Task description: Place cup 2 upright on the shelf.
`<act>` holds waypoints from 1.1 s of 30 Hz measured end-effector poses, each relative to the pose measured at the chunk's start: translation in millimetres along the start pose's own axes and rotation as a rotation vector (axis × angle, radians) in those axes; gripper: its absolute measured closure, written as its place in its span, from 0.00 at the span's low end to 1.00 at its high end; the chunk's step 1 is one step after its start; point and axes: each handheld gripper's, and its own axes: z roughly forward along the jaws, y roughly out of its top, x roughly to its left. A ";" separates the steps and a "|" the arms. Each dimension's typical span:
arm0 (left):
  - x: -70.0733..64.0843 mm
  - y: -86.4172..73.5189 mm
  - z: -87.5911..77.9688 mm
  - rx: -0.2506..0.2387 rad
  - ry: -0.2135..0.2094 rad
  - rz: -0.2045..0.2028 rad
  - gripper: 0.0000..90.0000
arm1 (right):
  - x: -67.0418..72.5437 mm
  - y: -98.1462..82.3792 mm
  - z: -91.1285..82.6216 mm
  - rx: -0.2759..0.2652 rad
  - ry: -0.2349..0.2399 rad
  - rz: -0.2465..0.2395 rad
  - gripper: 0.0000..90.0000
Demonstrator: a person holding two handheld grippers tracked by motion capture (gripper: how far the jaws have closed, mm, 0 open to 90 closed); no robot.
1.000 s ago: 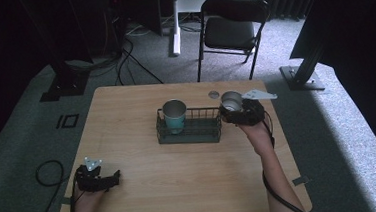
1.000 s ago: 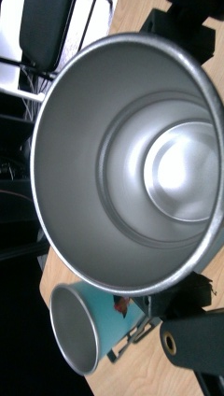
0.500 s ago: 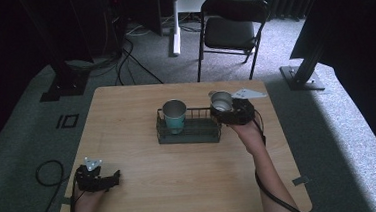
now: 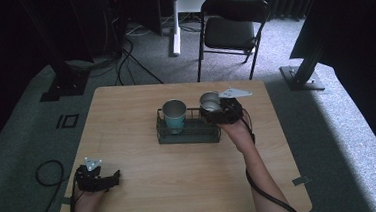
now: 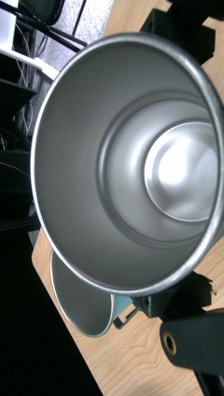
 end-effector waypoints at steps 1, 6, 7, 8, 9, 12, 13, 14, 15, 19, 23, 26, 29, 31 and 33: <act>0.0 0.0 0.0 0.000 0.000 0.000 0.02 | 0.7 -0.1 2.3 0.003 0.003 0.002 0.19; 0.0 0.0 0.0 0.000 0.000 0.000 0.02 | 3.0 -2.2 14.8 0.023 0.004 -0.003 0.19; 0.0 0.0 0.0 0.000 0.000 0.000 0.02 | 3.2 -2.9 17.4 0.027 0.002 -0.004 0.19; 0.0 0.0 0.0 0.000 0.000 0.000 0.02 | 3.4 -3.7 19.7 0.030 -0.002 -0.007 0.19; 0.0 0.0 0.0 0.000 0.000 0.000 0.02 | 3.8 -4.6 21.8 0.029 -0.007 -0.013 0.19; 0.0 0.0 0.0 0.000 0.000 0.000 0.02 | 5.1 -8.1 27.5 0.025 -0.034 -0.031 0.19; 0.0 0.0 0.0 0.000 0.000 0.000 0.02 | 5.1 -8.9 28.9 0.026 -0.019 -0.025 0.19; 0.0 0.0 0.0 0.000 0.000 0.000 0.02 | 4.7 -9.8 30.2 0.023 -0.004 -0.023 0.19; 0.0 0.0 -0.1 0.000 0.000 0.000 0.02 | 5.2 -10.7 31.1 0.024 -0.001 -0.023 0.19; 0.0 0.0 0.0 0.000 0.000 0.000 0.02 | 5.7 -14.1 35.5 0.038 0.012 -0.013 0.19; 0.0 0.0 0.0 0.000 0.000 0.000 0.02 | 6.1 -17.3 40.0 0.058 -0.012 -0.022 0.19; 0.0 0.0 0.0 0.000 0.000 0.000 0.02 | 3.4 -19.8 44.4 0.081 -0.020 -0.002 0.19; 0.0 0.0 0.0 0.000 0.000 0.000 0.02 | 2.9 -22.6 48.5 0.100 -0.022 0.000 0.19; 0.0 0.0 0.0 0.000 0.000 0.000 0.02 | 3.4 -24.0 51.1 0.108 -0.021 0.000 0.19; 0.0 0.0 0.0 0.000 0.000 0.000 0.02 | 4.9 -24.9 53.1 0.119 -0.016 -0.002 0.19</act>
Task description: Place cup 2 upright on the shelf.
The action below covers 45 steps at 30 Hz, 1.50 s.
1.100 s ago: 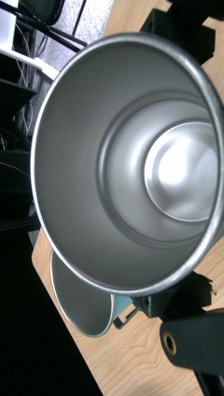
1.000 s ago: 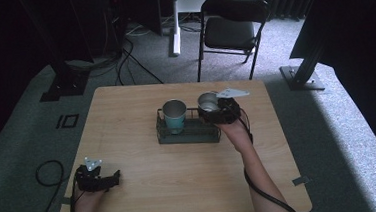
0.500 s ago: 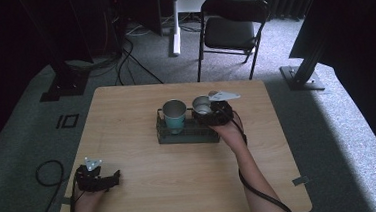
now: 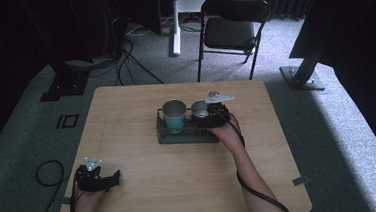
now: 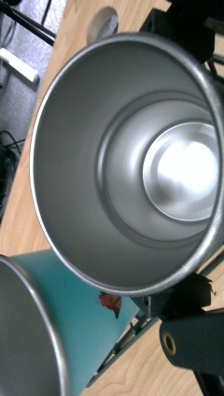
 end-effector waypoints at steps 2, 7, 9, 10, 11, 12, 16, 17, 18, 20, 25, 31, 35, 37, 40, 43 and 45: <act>0.0 0.0 0.0 0.000 0.000 0.000 0.02 | 1.0 -0.4 1.5 0.000 -0.002 -0.007 0.19; 0.0 0.0 0.0 0.000 0.000 0.000 0.02 | 2.2 -0.5 5.8 0.012 0.000 0.004 0.19; 0.0 0.0 0.0 0.000 0.000 0.000 0.02 | 2.3 -0.9 7.4 0.015 -0.002 0.006 0.19; 0.0 0.0 -0.1 0.000 0.000 0.000 0.02 | 2.6 -0.8 7.8 0.016 -0.004 0.004 0.19; 0.0 0.0 0.0 0.000 0.000 0.000 0.02 | 3.0 -0.6 8.2 0.015 -0.006 0.000 0.19; 0.0 0.0 0.0 0.000 0.000 0.000 0.02 | 3.3 -0.5 8.6 0.016 -0.006 -0.001 0.19; 0.0 0.0 0.0 0.000 0.000 0.000 0.02 | 6.2 0.7 10.7 0.026 0.012 -0.011 0.19; 0.0 0.0 0.0 0.000 0.000 0.000 0.02 | 7.7 1.0 11.8 0.034 0.016 -0.016 0.19; 0.0 0.0 0.0 0.000 0.000 0.000 0.02 | 9.0 1.0 12.7 0.037 0.014 -0.018 0.19; 0.0 0.0 0.0 0.000 0.000 0.000 0.02 | 11.5 0.7 15.7 0.059 0.013 -0.028 0.19; 0.0 0.0 0.0 0.000 0.000 0.000 0.02 | 13.2 0.6 19.7 0.095 0.011 -0.050 0.18; 0.0 0.0 0.0 0.000 0.000 0.000 0.02 | 13.7 2.7 18.9 0.121 0.011 -0.057 0.18; 0.0 0.0 0.0 0.000 0.000 0.000 0.02 | 11.3 4.6 16.1 0.134 0.028 -0.057 0.18; 0.0 0.0 0.0 0.000 0.000 0.000 0.02 | 10.0 5.0 13.2 0.122 0.023 -0.060 0.17; 0.0 0.0 0.0 0.000 0.000 0.000 0.02 | 7.9 4.7 8.8 0.116 0.037 -0.048 0.16; 0.0 0.0 -0.1 0.000 0.000 0.000 0.02 | 7.3 2.6 4.9 0.105 0.045 -0.048 0.15; 0.0 0.0 0.0 0.000 0.000 0.000 0.02 | 7.1 1.9 3.0 0.098 0.048 -0.047 0.15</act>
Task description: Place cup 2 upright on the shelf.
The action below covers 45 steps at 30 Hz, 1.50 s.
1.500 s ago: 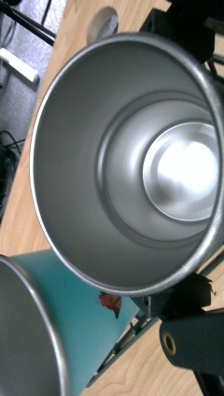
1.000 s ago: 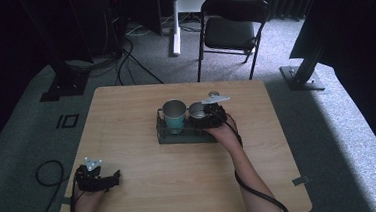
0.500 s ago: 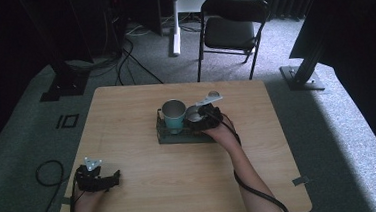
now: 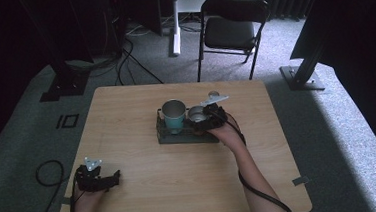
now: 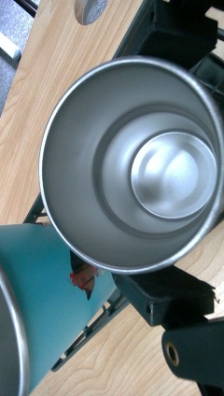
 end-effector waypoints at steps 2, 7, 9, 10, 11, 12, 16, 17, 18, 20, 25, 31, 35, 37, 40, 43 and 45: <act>0.0 0.0 0.0 0.000 0.000 0.000 0.02 | -0.8 -1.3 -2.9 -0.009 0.012 0.009 0.14; 0.0 0.0 0.0 0.000 0.000 0.000 0.02 | -3.5 -4.8 -8.7 -0.016 0.021 0.026 0.13; 0.0 0.0 0.0 0.000 0.000 0.000 0.02 | -4.2 -6.1 -10.3 -0.018 0.019 0.024 0.13; 0.0 0.0 0.0 0.000 0.000 0.000 0.02 | -4.3 -6.7 -10.9 -0.021 0.018 0.022 0.13; 0.0 0.0 0.0 0.000 0.000 0.000 0.02 | -4.3 -7.3 -11.6 -0.023 0.016 0.023 0.13; 0.0 0.0 -0.1 0.000 0.000 0.000 0.02 | -4.4 -7.8 -12.4 -0.023 0.015 0.022 0.13; 0.4 -0.7 -0.8 0.002 0.000 0.001 0.02 | -4.7 -10.8 -16.5 -0.033 0.016 0.025 0.13; 0.6 -0.9 -1.2 0.003 0.000 0.001 0.02 | -5.0 -11.5 -17.6 -0.036 0.014 0.025 0.13; 0.7 -1.1 -1.3 0.003 -0.001 0.001 0.02 | -5.5 -12.1 -18.6 -0.038 0.014 0.025 0.13; 0.7 -1.1 -1.3 0.002 -0.001 0.000 0.02 | -5.8 -13.4 -20.6 -0.043 0.014 0.025 0.13; 0.8 -1.2 -1.3 0.002 -0.001 0.001 0.02 | -6.7 -17.1 -25.9 -0.049 0.011 0.007 0.13; 0.8 -1.2 -1.3 0.002 0.000 0.001 0.02 | -8.6 -21.6 -33.4 -0.063 0.015 -0.041 0.13; 0.8 -1.1 -1.3 0.002 -0.001 0.000 0.02 | -10.7 -25.0 -38.9 -0.080 -0.003 -0.089 0.13; 0.8 -1.1 -1.3 0.003 -0.001 0.001 0.02 | -12.4 -26.8 -41.9 -0.088 0.004 -0.093 0.13; 0.8 -1.1 -1.3 0.002 -0.001 0.001 0.02 | -14.9 -29.1 -46.8 -0.104 0.022 -0.076 0.13; 0.8 -1.1 -1.3 0.002 -0.001 0.001 0.02 | -16.8 -30.9 -50.8 -0.111 0.024 -0.065 0.13; 0.8 -1.1 -1.3 0.002 -0.001 0.000 0.02 | -18.0 -32.7 -53.1 -0.117 0.038 -0.048 0.13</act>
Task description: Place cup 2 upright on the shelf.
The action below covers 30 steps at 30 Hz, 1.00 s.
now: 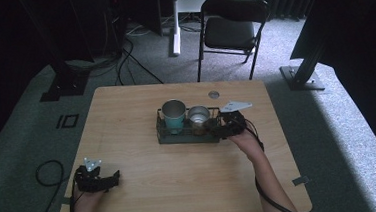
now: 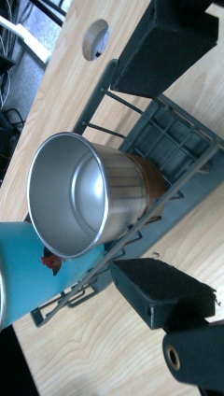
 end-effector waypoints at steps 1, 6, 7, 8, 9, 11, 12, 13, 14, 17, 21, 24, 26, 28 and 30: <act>0.1 0.0 0.0 0.000 0.000 0.001 0.02 | -0.7 -0.9 -1.0 -0.002 0.008 0.005 0.13; 0.1 0.0 0.0 0.000 0.000 0.001 0.02 | -3.3 -5.8 -4.4 0.007 0.008 0.003 0.14; 0.1 0.0 0.0 0.000 0.000 0.001 0.02 | -4.4 -7.1 -5.2 0.005 0.006 0.007 0.13; 0.1 0.0 0.0 0.000 0.000 0.001 0.02 | -4.8 -7.8 -5.7 0.005 0.004 0.010 0.13; 0.1 0.0 0.0 0.000 0.000 0.001 0.02 | -5.4 -8.8 -6.3 0.007 0.002 0.012 0.13; 0.0 0.0 0.0 0.000 0.000 0.000 0.02 | -6.6 -10.6 -7.3 0.008 -0.003 0.017 0.13; 0.0 0.0 0.0 0.000 0.000 0.000 0.02 | -7.2 -11.5 -7.7 0.008 -0.005 0.016 0.14; 0.0 0.0 0.0 0.000 0.000 0.001 0.02 | -7.7 -12.6 -8.6 0.010 -0.009 0.016 0.13; 0.0 0.0 0.0 0.000 0.000 0.000 0.02 | -8.0 -13.5 -9.5 0.009 -0.010 0.017 0.13; 0.0 0.0 0.0 0.000 0.000 0.000 0.02 | -8.3 -16.3 -13.0 0.008 -0.016 0.014 0.13; 0.0 0.0 0.0 0.001 0.000 0.001 0.02 | -10.3 -21.0 -18.2 0.006 -0.027 0.020 0.14; 0.1 0.0 0.0 0.000 0.000 0.001 0.02 | -12.2 -25.2 -21.8 0.003 -0.029 0.029 0.13; 0.0 0.0 0.0 0.000 0.000 0.000 0.02 | -13.1 -28.4 -23.7 0.006 -0.032 0.031 0.14; 0.0 0.0 0.0 0.000 0.000 0.000 0.02 | -14.0 -32.0 -25.2 0.010 -0.035 0.036 0.13; 0.1 0.0 0.0 0.000 0.000 0.001 0.02 | -15.5 -36.0 -27.3 0.011 -0.040 0.040 0.13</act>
